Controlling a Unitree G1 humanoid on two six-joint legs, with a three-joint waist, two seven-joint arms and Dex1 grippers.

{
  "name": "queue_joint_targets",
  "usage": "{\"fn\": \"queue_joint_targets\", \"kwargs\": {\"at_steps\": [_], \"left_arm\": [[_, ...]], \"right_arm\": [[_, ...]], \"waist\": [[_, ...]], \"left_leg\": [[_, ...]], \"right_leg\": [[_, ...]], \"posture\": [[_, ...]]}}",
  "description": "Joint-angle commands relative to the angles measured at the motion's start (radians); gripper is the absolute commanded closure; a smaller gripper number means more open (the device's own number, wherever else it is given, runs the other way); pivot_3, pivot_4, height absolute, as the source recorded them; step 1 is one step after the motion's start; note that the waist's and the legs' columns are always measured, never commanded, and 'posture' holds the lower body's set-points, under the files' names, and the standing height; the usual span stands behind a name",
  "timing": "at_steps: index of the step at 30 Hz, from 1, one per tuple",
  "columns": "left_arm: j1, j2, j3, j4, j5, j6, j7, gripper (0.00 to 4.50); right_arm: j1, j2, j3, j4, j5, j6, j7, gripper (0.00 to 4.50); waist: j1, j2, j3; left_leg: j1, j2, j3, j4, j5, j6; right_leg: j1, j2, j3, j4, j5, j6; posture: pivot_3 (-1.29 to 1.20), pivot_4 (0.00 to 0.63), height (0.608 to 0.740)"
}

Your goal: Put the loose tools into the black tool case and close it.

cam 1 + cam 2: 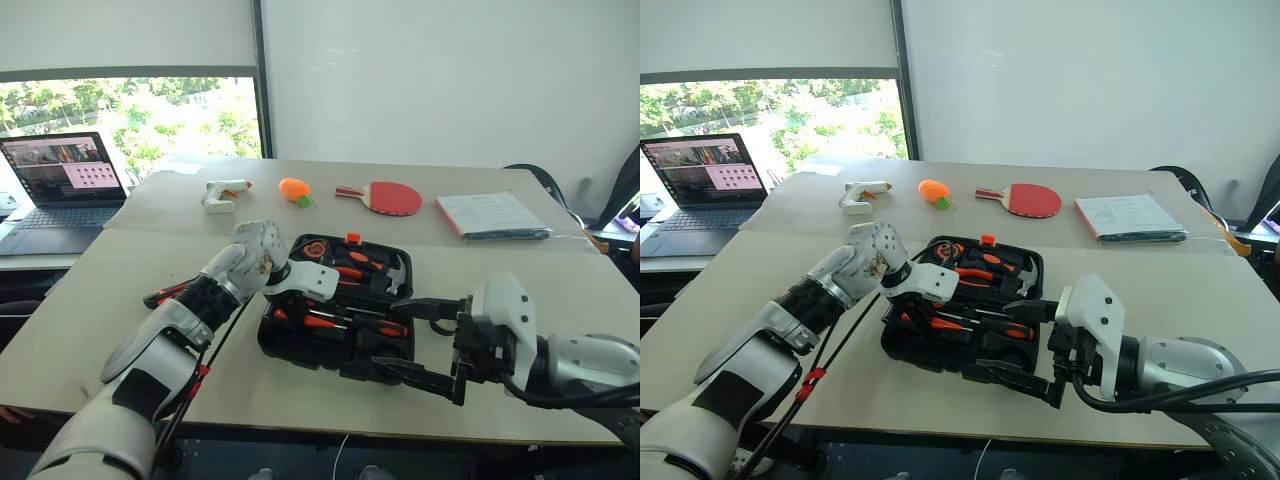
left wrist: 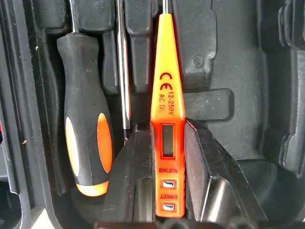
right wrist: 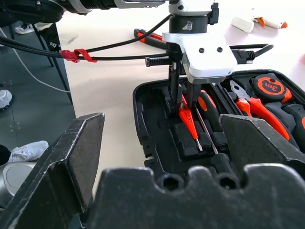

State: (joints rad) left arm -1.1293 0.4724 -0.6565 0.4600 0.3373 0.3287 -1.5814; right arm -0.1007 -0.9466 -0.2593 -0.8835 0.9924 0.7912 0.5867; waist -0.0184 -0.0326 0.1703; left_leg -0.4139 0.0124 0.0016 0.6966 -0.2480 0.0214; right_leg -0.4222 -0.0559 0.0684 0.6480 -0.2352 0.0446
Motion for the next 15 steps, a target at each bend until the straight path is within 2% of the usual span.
{"fn": "queue_joint_targets", "kwargs": {"at_steps": [1, 12, 14, 15], "left_arm": [[0.012, 0.020, -0.014, -0.001, 0.007, 0.008, -0.031, 4.08], [0.014, 0.027, -0.006, -0.011, -0.008, 0.020, -0.028, 4.08], [0.016, 0.030, -0.005, -0.018, -0.013, 0.023, -0.031, 3.07], [0.018, 0.034, -0.007, -0.024, -0.017, 0.019, -0.032, 2.90]], "right_arm": [[-0.006, 0.005, -0.011, -0.010, -0.010, -0.029, -0.003, 0.00], [-0.011, 0.009, 0.008, 0.003, -0.036, -0.038, 0.018, 0.00], [-0.009, 0.009, 0.010, 0.003, -0.038, -0.038, 0.024, 0.00], [-0.008, 0.008, 0.012, 0.003, -0.041, -0.038, 0.027, 0.00]], "waist": [[-0.001, 0.000, 0.000], [-0.004, 0.000, 0.000], [-0.004, 0.000, 0.000], [-0.004, 0.000, 0.000]], "left_leg": [[0.000, 0.000, 0.000, 0.000, 0.000, 0.000], [0.000, 0.000, 0.000, 0.000, 0.000, 0.000], [0.000, 0.000, 0.000, -0.001, 0.000, 0.000], [0.000, 0.000, 0.000, -0.001, 0.000, 0.000]], "right_leg": [[0.000, 0.000, 0.000, 0.000, 0.000, 0.000], [-0.001, 0.000, 0.000, 0.000, 0.000, 0.000], [-0.001, 0.000, 0.000, 0.000, 0.000, 0.000], [-0.001, 0.000, 0.000, 0.000, 0.000, 0.000]], "posture": [[0.00, 0.150, 0.740], [0.00, 0.150, 0.740], [0.00, 0.150, 0.740], [0.00, 0.150, 0.740]]}}
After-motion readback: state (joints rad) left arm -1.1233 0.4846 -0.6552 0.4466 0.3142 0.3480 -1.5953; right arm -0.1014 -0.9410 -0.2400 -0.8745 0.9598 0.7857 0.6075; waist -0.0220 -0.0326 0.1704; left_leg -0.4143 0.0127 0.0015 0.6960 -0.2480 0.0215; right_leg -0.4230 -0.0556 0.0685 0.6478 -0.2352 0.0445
